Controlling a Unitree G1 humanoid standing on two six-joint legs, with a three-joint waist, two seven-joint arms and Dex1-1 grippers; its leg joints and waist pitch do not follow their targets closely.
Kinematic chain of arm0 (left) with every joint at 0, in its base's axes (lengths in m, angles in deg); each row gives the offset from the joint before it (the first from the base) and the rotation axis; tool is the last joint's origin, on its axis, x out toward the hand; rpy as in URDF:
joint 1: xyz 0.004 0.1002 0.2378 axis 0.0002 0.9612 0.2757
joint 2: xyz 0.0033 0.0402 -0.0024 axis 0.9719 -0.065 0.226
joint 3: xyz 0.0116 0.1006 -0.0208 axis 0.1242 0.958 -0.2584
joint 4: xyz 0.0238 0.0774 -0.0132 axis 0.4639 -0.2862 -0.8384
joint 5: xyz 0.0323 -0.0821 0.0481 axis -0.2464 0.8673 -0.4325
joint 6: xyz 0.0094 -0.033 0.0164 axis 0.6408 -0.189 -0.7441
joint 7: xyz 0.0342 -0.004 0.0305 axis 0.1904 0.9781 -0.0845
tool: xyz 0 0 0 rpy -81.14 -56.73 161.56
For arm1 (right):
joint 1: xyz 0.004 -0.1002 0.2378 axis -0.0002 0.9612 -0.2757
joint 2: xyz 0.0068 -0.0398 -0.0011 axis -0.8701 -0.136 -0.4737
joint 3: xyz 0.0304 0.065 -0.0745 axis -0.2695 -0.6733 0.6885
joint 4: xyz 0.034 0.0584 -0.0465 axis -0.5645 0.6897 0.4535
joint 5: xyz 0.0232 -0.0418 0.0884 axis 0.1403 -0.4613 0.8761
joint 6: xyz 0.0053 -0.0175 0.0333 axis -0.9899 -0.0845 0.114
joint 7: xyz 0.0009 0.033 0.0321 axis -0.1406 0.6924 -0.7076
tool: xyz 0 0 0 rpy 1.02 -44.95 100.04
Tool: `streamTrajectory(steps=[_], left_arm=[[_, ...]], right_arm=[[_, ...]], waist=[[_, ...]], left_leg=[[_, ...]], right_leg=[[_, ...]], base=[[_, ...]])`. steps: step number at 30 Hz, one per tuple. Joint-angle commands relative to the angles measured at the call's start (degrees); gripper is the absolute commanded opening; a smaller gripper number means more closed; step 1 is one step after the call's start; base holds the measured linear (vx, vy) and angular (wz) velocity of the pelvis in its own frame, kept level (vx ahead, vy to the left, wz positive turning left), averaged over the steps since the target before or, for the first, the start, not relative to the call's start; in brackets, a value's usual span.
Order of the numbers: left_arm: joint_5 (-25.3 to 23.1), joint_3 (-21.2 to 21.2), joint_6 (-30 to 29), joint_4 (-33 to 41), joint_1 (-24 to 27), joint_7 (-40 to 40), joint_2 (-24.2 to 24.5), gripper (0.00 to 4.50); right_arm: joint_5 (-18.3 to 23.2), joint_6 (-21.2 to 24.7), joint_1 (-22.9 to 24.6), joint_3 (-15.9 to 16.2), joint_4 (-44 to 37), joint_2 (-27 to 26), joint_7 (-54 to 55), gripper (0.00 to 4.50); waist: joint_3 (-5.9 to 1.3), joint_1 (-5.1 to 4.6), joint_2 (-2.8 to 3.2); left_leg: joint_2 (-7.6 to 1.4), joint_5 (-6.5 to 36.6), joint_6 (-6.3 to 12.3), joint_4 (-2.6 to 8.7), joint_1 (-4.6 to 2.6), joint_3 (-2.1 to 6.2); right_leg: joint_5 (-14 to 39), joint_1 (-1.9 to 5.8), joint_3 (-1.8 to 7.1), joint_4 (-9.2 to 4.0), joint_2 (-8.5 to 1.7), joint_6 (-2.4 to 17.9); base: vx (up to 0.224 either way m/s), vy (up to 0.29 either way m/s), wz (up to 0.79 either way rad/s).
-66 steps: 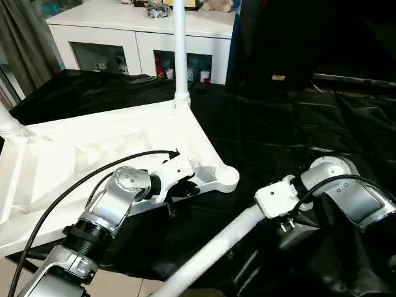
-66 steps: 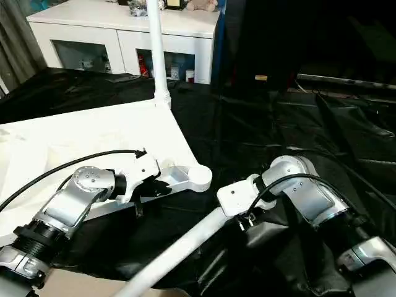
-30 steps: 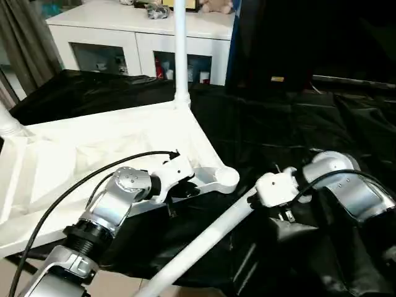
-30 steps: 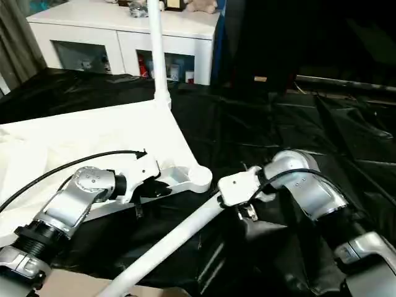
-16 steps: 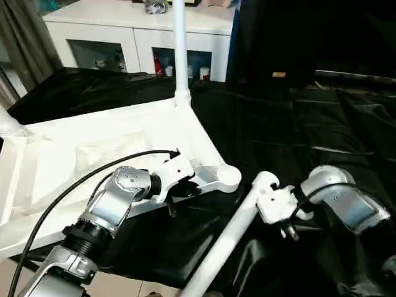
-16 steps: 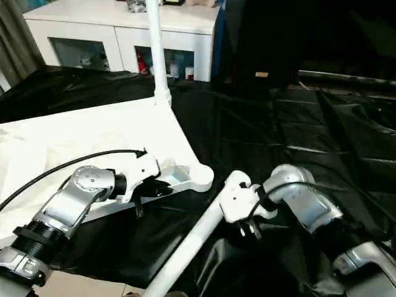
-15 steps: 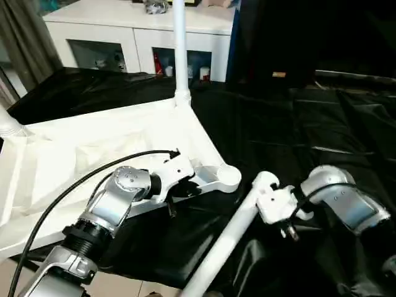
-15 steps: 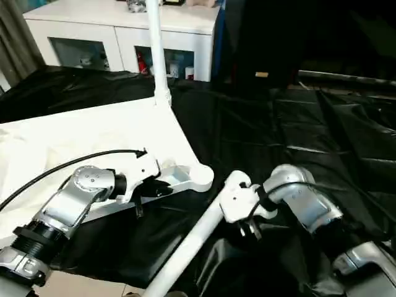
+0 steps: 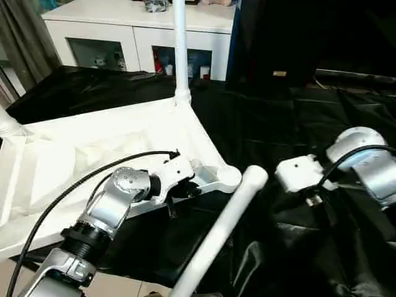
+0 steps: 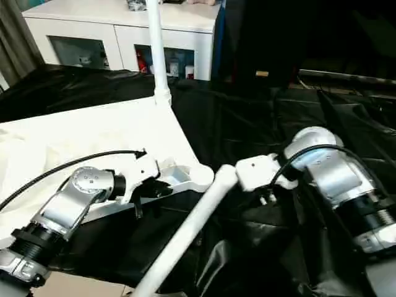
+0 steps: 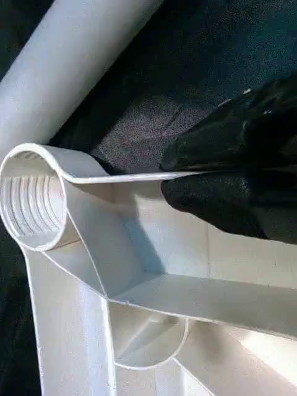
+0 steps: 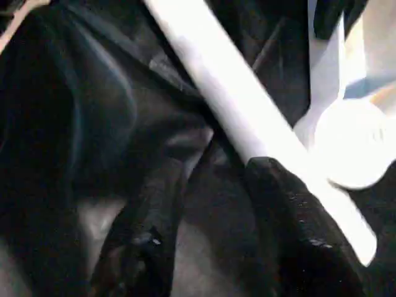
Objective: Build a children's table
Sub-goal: Pick table leg
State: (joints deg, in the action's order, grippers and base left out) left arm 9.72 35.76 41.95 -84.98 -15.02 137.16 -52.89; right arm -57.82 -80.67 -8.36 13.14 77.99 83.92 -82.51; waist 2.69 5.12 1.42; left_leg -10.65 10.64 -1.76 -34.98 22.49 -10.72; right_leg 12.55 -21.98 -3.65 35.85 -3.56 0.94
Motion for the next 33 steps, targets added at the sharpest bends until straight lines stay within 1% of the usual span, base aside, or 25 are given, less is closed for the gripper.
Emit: streamTrajectory(steps=[1,2,3,4,6,7,8,9,11,12,13,15,17,18,19,20,22,23,24,26,27,28,30,31,33], left_arm=[[0.2,0.2,1.0,1.8,-0.1,0.1,0.1,0.00],[0.2,0.2,1.0,1.7,-0.1,0.1,0.1,0.00],[0.2,0.2,1.0,1.7,-0.1,0.1,0.1,0.00],[0.2,0.3,1.0,1.7,-0.2,0.2,0.1,0.00],[0.3,0.3,1.0,1.7,-0.2,0.3,0.1,0.00],[0.4,0.3,0.8,1.8,-0.1,0.5,0.2,0.00],[0.4,0.4,0.8,1.9,-0.1,0.6,0.2,0.00],[0.4,0.4,0.7,2.0,-0.1,0.7,0.2,0.00],[0.5,0.5,0.7,2.2,0.0,0.8,0.3,0.00],[0.5,0.5,0.6,2.2,0.0,0.9,0.3,0.00],[0.5,0.5,0.6,2.3,0.1,0.9,0.3,0.00],[0.4,0.4,0.5,2.4,0.1,0.8,0.3,0.00],[0.4,0.4,0.5,2.4,0.1,0.8,0.3,0.00],[0.5,0.5,0.5,2.5,0.2,0.8,0.3,0.00],[0.5,0.5,0.6,2.5,0.2,0.8,0.3,0.00],[0.5,0.5,0.6,2.4,0.3,0.7,0.2,0.00],[0.5,0.5,0.8,2.3,0.2,0.5,0.1,0.00],[0.5,0.4,0.9,2.2,0.2,0.6,0.1,0.00],[0.6,0.5,1.4,2.2,0.2,0.7,0.1,0.00],[0.8,0.5,2.0,2.4,0.3,1.0,0.0,0.00],[0.9,0.6,2.1,2.5,0.3,1.2,0.0,0.00],[1.0,0.7,2.1,2.7,0.4,1.5,0.0,0.00],[0.8,0.8,2.3,2.9,0.3,1.5,0.1,0.00],[0.8,0.8,2.5,2.9,0.3,1.3,0.0,0.00],[1.4,0.1,1.8,2.7,0.0,0.8,-0.6,0.00]], right_arm=[[0.4,-1.5,-0.8,0.3,-0.5,-0.9,0.7,2.11],[-0.6,-3.3,-1.1,1.1,0.2,-2.0,1.9,2.24],[-1.1,-4.1,-1.2,1.4,0.5,-2.4,2.3,2.24],[-3.4,-7.0,-1.5,2.7,1.9,-3.8,4.2,2.31],[-4.9,-9.1,-1.7,3.4,3.0,-4.7,5.7,2.55],[-6.8,-12.6,-1.9,4.0,4.3,-5.6,7.9,2.55],[-8.8,-15.2,-2.1,4.6,5.2,-5.9,9.8,2.75],[-10.2,-16.9,-2.2,5.1,5.8,-6.2,11.0,2.75],[-11.7,-17.3,-2.0,6.6,6.2,-6.0,10.2,2.81],[-11.6,-15.6,-1.6,7.2,5.9,-5.8,8.7,2.81],[-11.9,-15.0,-1.6,7.7,6.1,-5.7,8.1,2.81],[-13.7,-16.4,-2.2,8.6,8.2,-6.3,9.3,2.81],[-15.1,-18.5,-2.7,9.2,10.3,-6.9,11.0,2.81],[-16.3,-20.2,-3.0,9.7,11.6,-7.4,12.5,2.81],[-17.5,-21.9,-3.3,10.0,13.2,-8.0,14.2,2.81],[-18.2,-22.5,-3.5,10.1,14.2,-8.4,15.1,2.81],[-18.2,-21.5,-3.5,10.2,15.3,-9.0,15.0,2.81],[-17.9,-20.6,-3.5,10.3,15.6,-9.2,14.7,2.64],[-18.1,-20.5,-3.6,10.5,15.8,-9.3,14.7,2.54],[-19.5,-21.4,-3.8,11.2,16.8,-9.5,15.9,2.54],[-20.0,-21.9,-4.0,11.5,17.6,-9.7,16.4,2.29],[-20.2,-22.2,-4.1,11.7,18.1,-10.0,16.8,2.29],[-20.4,-23.0,-4.4,11.7,19.9,-10.9,16.6,2.06],[-20.3,-23.0,-4.4,11.6,20.1,-11.0,16.5,2.02],[-19.8,-22.8,-4.6,11.4,20.6,-11.4,16.2,1.95]], waist=[[-3.49,-0.01,-0.80],[-3.50,-0.03,-0.83],[-3.48,-0.06,-0.80],[-3.50,-0.09,-0.79],[-3.55,-0.08,-0.74],[-3.59,-0.02,-0.72],[-3.61,-0.12,-0.78],[-3.61,-0.13,-0.79],[-3.59,-0.16,-0.84],[-3.60,-0.21,-0.75],[-3.64,-0.18,-0.78],[-3.55,-0.21,-0.77],[-3.46,-0.32,-0.82],[-3.52,-0.20,-0.80],[-3.44,-0.34,-1.28],[-3.42,-0.26,-1.04],[-3.48,-0.35,-0.97],[-3.50,-0.31,-1.10],[-3.52,-0.30,-1.06],[-3.55,-0.30,-1.07],[-3.54,-0.31,-1.06],[-3.54,-0.33,-1.03],[-3.43,-0.45,-1.14],[-3.40,-0.44,-1.15],[-3.43,-0.34,-1.24]], left_leg=[[-3.55,8.6,5.94,3.97,-1.41,1.52],[-3.55,8.7,5.75,3.98,-1.45,1.51],[-3.55,8.8,5.61,4.00,-1.43,1.53],[-3.49,8.8,5.37,3.99,-1.46,1.48],[-3.41,8.6,4.93,3.95,-1.58,1.42],[-3.52,8.4,4.86,3.96,-1.58,1.44],[-3.45,7.9,4.57,3.96,-1.44,1.43],[-3.38,8.1,4.52,3.94,-1.51,1.38],[-3.33,8.0,4.74,3.92,-1.47,1.35],[-3.31,8.0,5.26,3.89,-1.40,1.35],[-3.35,7.8,5.45,3.88,-1.41,1.37],[-3.43,7.9,5.83,3.90,-1.40,1.38],[-3.37,8.9,5.35,3.90,-1.48,1.30],[-3.41,8.9,5.00,3.83,-1.57,1.24],[-3.33,8.8,5.01,3.87,-1.49,1.12],[-3.30,8.8,4.83,3.88,-1.47,1.15],[-3.32,8.9,4.60,3.88,-1.59,1.14],[-3.35,8.9,4.74,3.87,-1.59,1.11],[-3.38,8.4,4.96,3.88,-1.50,1.13],[-3.41,8.2,5.10,3.84,-1.51,1.10],[-3.42,8.2,5.10,3.84,-1.51,1.10],[-3.43,8.3,5.09,3.83,-1.54,1.08],[-3.38,9.3,4.85,3.85,-1.55,1.03],[-3.39,9.4,4.79,3.88,-1.54,1.05],[-3.48,9.2,4.63,3.88,-1.67,1.04]], right_leg=[[4.2,2.09,2.94,-4.05,-5.24,14.9],[4.5,2.03,2.92,-4.05,-5.21,14.9],[4.7,2.01,2.92,-4.06,-5.24,14.8],[4.7,1.98,2.91,-4.06,-5.18,14.7],[4.5,1.95,2.94,-4.05,-5.13,14.8],[4.2,1.89,2.95,-3.92,-5.21,14.8],[3.6,1.89,2.87,-3.82,-5.19,14.9],[3.3,1.95,2.92,-3.79,-5.15,14.8],[3.0,2.07,2.93,-3.77,-5.10,14.8],[2.6,2.19,2.96,-3.72,-5.03,14.7],[2.2,2.23,2.97,-3.68,-5.03,14.7],[2.1,2.12,2.96,-3.67,-5.06,14.8],[4.0,2.02,2.96,-3.89,-5.10,14.9],[4.4,1.93,3.04,-3.92,-5.19,14.9],[4.4,1.98,3.03,-3.99,-5.05,14.8],[4.9,2.00,3.03,-3.95,-5.13,14.7],[4.9,1.95,2.98,-3.91,-4.93,14.7],[4.5,2.00,3.01,-3.85,-4.95,14.8],[3.8,2.10,3.00,-3.76,-4.94,14.8],[2.9,2.10,3.02,-3.67,-4.97,14.7],[2.7,2.07,3.01,-3.62,-4.99,14.9],[2.8,2.05,3.04,-3.66,-5.05,14.9],[4.0,2.01,3.05,-3.78,-5.02,15.1],[4.2,2.03,3.04,-3.81,-5.03,15.0],[3.9,2.01,3.09,-3.75,-5.00,15.0]], base=[[0.000,0.000,0.00],[0.000,0.000,0.00],[0.000,0.000,0.00],[0.000,0.000,0.00],[0.000,0.000,0.00],[0.000,0.000,0.00],[0.000,0.000,0.00],[0.000,0.000,0.00],[0.000,0.000,0.00],[0.000,0.000,0.00],[0.000,0.000,0.00],[0.000,0.000,0.00],[0.000,0.000,0.00],[0.000,0.000,0.00],[0.000,0.000,0.00],[0.000,0.000,0.00],[0.000,0.000,0.00],[0.000,0.000,0.00],[0.000,0.000,0.00],[0.000,0.000,0.00],[0.000,0.000,0.00],[0.000,0.000,0.00],[0.000,0.000,0.00],[0.000,0.000,0.00],[0.000,0.000,0.00]])
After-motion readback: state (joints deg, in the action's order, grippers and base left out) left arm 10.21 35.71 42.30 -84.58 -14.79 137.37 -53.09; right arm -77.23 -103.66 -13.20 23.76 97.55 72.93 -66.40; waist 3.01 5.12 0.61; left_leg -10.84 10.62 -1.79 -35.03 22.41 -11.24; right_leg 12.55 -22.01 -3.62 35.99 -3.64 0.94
